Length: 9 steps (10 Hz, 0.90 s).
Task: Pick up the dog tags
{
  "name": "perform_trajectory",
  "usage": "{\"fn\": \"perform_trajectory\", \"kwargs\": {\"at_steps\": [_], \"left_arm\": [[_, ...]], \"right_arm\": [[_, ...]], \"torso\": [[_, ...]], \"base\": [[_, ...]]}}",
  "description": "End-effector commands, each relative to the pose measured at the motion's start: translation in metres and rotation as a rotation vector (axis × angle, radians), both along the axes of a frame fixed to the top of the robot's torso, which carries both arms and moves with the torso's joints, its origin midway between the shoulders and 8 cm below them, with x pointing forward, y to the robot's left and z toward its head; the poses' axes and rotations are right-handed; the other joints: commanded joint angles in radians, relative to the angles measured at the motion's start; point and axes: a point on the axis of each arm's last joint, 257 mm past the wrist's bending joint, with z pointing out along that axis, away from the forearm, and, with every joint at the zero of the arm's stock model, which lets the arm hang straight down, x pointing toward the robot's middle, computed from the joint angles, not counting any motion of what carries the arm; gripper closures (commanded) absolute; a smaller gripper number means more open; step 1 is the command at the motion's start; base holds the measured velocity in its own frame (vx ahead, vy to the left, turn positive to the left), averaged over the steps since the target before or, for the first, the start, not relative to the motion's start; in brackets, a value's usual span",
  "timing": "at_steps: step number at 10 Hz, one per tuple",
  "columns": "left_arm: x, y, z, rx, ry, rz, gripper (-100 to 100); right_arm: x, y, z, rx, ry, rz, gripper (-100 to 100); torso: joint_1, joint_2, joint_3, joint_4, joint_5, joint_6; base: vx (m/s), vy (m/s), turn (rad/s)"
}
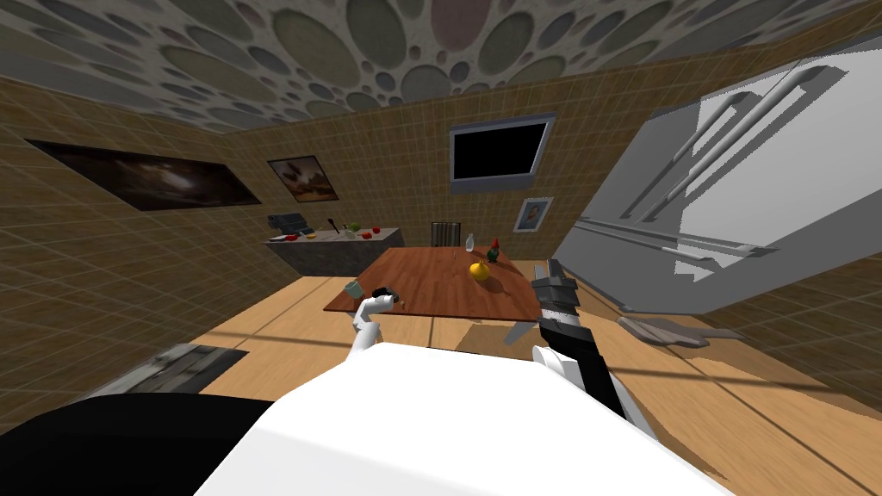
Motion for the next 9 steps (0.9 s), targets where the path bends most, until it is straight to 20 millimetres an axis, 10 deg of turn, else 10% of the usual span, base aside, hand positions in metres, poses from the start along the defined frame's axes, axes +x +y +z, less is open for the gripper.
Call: {"fn": "perform_trajectory", "kwargs": {"at_steps": [1,9], "left_arm": [[-0.008,-0.001,-0.016,-0.044,0.052,0.032,-100],[-0.041,-0.018,-0.065,-0.207,0.245,0.153,-100]], "right_arm": [[0.000,0.000,0.000,0.000,0.000,0.000,0],[0.000,0.000,0.000,0.000,0.000,0.000,0]], "torso": [[0.000,0.000,0.000,0.000,0.000,0.000],[0.000,0.000,0.000,0.000,0.000,0.000]], "base": [[0.027,-0.027,-0.004],[0.034,-0.031,-0.003]]}}
